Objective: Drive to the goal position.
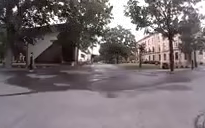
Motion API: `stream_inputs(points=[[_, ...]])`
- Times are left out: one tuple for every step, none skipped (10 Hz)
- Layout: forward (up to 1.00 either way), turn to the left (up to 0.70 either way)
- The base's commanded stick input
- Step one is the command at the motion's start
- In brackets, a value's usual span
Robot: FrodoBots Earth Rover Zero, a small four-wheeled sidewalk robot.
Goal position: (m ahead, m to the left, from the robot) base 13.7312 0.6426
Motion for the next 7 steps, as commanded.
stream_inputs(points=[[0.70, 0.00], [0.70, 0.00], [0.70, -0.05], [0.70, -0.28], [0.70, -0.28], [0.70, 0.00], [0.70, 0.00]])
